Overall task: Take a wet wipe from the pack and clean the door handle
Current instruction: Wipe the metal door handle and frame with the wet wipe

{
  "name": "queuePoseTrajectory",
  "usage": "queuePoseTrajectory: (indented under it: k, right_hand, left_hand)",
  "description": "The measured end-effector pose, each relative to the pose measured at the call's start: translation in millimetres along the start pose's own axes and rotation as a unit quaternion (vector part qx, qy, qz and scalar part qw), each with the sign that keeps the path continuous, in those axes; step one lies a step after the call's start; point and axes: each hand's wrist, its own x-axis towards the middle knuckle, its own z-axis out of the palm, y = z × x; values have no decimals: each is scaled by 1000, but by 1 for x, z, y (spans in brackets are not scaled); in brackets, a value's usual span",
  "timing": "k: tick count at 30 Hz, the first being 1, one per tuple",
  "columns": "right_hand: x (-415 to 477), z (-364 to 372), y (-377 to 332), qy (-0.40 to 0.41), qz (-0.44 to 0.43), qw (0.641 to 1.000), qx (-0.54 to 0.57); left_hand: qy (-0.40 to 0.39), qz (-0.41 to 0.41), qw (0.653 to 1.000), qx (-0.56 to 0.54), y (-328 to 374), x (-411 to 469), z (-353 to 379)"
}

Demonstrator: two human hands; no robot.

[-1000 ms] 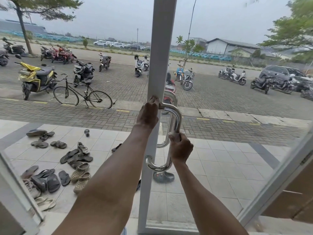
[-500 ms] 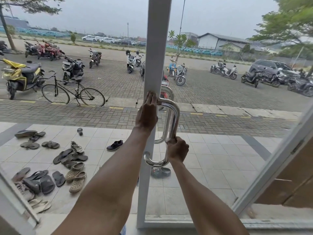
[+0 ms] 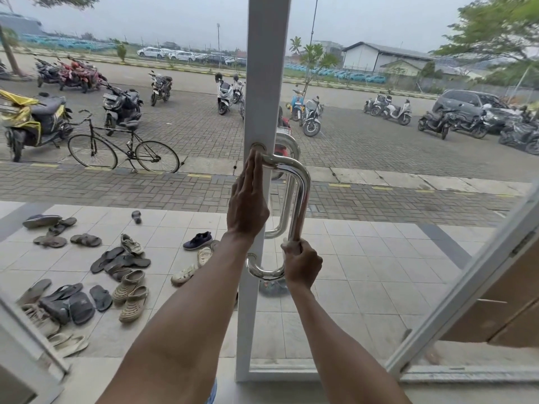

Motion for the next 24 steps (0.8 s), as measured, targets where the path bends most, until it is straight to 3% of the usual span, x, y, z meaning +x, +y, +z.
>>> queuePoseTrajectory:
  k: [7, 13, 24]
  right_hand:
    - [-4, 4, 18, -47, 13, 998, -36]
    - [2, -2, -6, 30, -35, 999, -4]
    - [-15, 17, 28, 28, 0, 1000, 9]
  left_hand:
    - [-85, -26, 995, 33, -10, -33, 12]
    - [-203, -2, 979, 24, -12, -53, 35]
    - [-260, -14, 966, 2, -27, -97, 67]
